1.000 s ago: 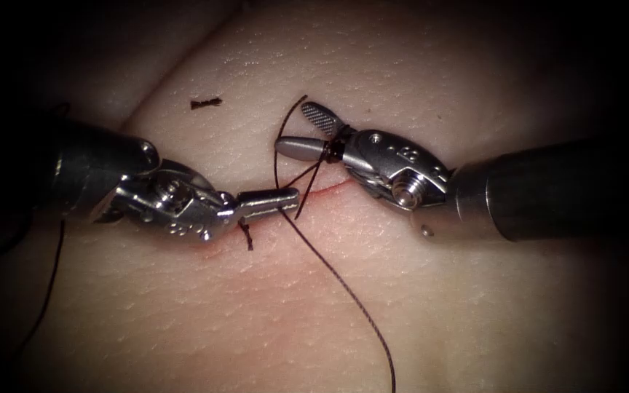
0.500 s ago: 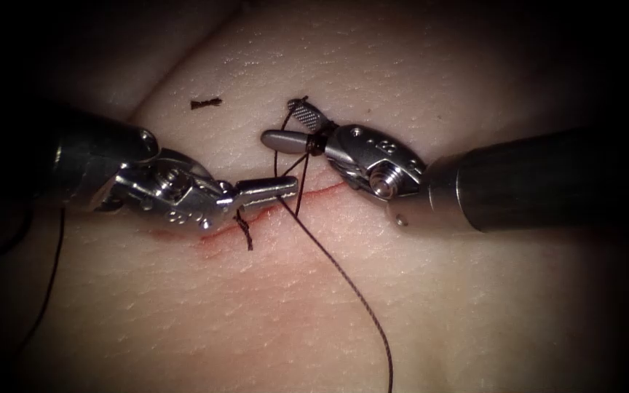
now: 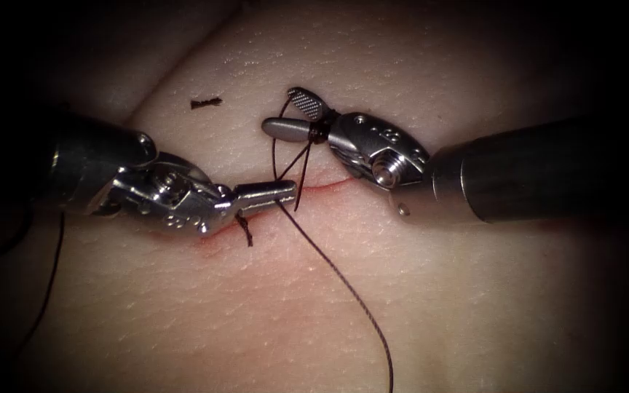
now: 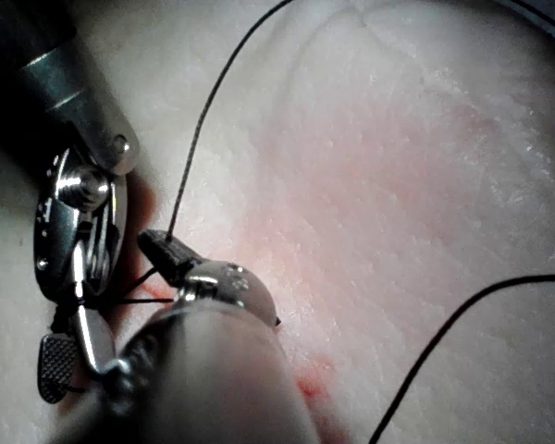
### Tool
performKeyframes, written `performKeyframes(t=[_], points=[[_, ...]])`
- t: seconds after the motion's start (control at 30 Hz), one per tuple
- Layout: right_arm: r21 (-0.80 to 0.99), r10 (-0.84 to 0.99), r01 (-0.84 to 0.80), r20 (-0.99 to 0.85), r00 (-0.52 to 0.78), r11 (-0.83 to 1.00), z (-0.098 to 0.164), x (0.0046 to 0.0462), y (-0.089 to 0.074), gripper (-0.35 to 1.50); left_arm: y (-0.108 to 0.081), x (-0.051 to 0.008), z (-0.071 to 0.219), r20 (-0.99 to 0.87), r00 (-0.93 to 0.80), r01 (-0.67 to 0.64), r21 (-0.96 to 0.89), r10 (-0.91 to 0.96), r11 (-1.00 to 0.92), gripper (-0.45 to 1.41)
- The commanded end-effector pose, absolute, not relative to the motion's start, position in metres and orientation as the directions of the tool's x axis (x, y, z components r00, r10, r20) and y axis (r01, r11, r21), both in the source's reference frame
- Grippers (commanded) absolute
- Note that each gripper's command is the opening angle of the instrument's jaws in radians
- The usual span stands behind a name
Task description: Wound Closure
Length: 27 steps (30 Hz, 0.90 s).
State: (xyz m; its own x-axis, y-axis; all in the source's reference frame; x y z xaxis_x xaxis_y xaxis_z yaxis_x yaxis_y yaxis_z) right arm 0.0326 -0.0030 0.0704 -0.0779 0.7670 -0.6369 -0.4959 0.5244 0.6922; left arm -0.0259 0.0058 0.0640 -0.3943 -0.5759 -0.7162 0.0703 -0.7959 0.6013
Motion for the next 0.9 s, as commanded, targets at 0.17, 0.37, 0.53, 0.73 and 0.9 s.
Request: performKeyframes(t=[0.17,0.37,0.53,0.73,0.9], points=[[0.680,0.750,-0.481,-0.658,-0.067,0.553,0.0712,0.0340,-0.0038,-0.35,0.0054,-0.0262,0.0645,-0.716,-0.397,0.072,0.599,-0.574,-0.797,-0.45],[0.648,0.720,-0.475,-0.693,-0.045,0.595,0.0713,0.0342,-0.0043,-0.35,0.0052,-0.0259,0.0644,-0.713,-0.405,0.074,0.599,-0.573,-0.797,-0.45],[0.607,0.682,-0.476,-0.731,-0.020,0.637,0.0711,0.0340,-0.0047,-0.35,0.0050,-0.0253,0.0644,-0.711,-0.409,0.076,0.599,-0.572,-0.797,-0.45],[0.539,0.613,-0.462,-0.790,0.014,0.705,0.0701,0.0340,-0.0066,-0.35,0.0056,-0.0236,0.0646,-0.726,-0.438,0.063,0.564,-0.531,-0.823,-0.45],[0.480,0.551,-0.452,-0.834,0.031,0.752,0.0690,0.0335,-0.0083,-0.35,0.0077,-0.0211,0.0647,-0.741,-0.465,0.036,0.531,-0.484,-0.847,-0.45]])
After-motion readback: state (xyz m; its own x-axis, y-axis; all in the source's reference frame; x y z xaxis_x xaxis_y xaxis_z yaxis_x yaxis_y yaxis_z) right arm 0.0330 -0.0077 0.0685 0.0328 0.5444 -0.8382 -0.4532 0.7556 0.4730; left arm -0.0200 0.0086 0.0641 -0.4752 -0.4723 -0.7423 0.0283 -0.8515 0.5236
